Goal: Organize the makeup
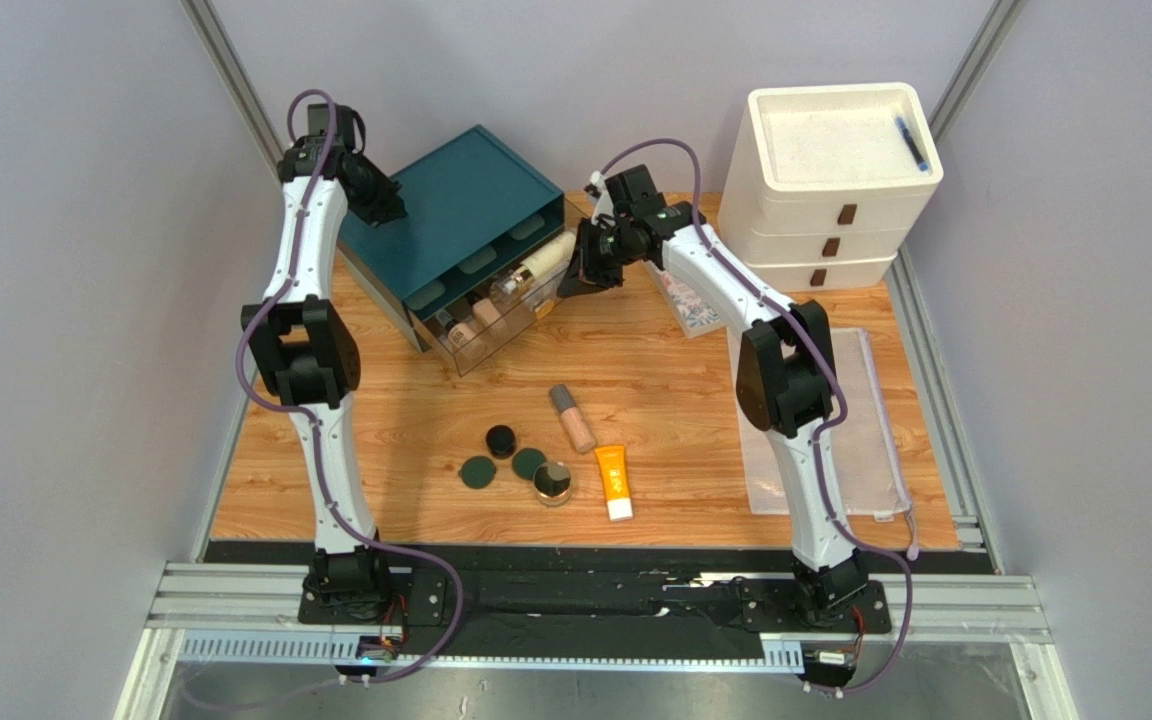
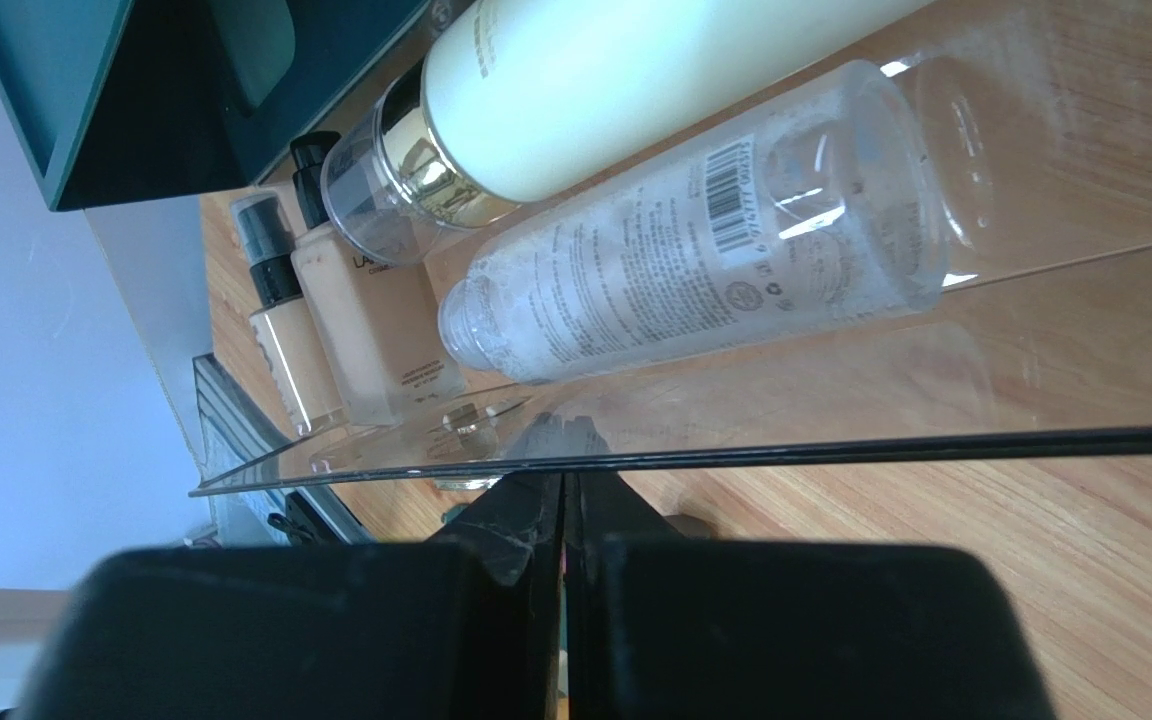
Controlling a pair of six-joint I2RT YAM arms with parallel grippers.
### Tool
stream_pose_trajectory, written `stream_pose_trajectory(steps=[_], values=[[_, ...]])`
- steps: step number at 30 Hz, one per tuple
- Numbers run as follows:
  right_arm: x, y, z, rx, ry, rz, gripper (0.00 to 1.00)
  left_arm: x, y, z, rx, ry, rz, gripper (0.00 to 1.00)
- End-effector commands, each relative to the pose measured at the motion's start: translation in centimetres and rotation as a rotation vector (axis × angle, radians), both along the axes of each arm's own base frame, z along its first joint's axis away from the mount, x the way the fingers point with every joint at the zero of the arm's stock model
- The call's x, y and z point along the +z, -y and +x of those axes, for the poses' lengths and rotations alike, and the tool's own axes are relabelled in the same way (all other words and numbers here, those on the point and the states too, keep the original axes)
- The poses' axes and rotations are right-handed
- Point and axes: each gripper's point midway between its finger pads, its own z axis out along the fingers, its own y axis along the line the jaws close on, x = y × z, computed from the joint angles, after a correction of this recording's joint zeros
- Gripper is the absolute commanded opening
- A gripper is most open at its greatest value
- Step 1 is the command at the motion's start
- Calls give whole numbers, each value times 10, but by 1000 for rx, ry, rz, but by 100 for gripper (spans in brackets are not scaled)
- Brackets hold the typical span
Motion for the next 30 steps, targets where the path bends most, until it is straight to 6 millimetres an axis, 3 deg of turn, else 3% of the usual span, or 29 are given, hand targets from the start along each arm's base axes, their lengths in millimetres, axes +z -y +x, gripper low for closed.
stream_pose_trajectory(steps=[1,4,5,6,7,8,9,10,11,12,13,18,24,30], values=[[41,-19,25,2,166,89,0,-81,11,-61,-58,-353,8,0],[50,-9,16,12,180,65,0,-81,11,-61,-60,-354,1,0],[41,-3,10,12,160,41,0,-81,13,-61,-66,-354,-4,0],[56,4,2,25,185,45,0,-81,15,-61,-71,-352,-6,0],[56,6,-5,41,180,45,1,-80,16,-60,-75,-348,-17,0],[48,12,-15,59,159,30,6,-79,16,-60,-78,-346,-19,0],[57,17,-26,103,183,27,11,-79,18,-60,-84,-346,-26,0],[57,21,-33,123,193,14,27,-79,19,-60,-86,-347,-33,0],[41,25,-48,149,160,-24,35,-79,20,-60,-89,-347,-36,0],[48,31,-54,176,216,-56,42,-79,21,-60,-95,-348,-43,0],[40,36,-60,192,219,-83,51,-79,22,-60,-97,-346,-46,0],[4,44,-100,312,225,-175,67,-83,24,-62,-111,-359,-55,0],[-45,19,-143,479,195,-271,72,-88,29,-64,-142,-369,-75,0],[-86,20,-161,541,164,-371,70,-91,30,-65,-158,-374,-84,0]])
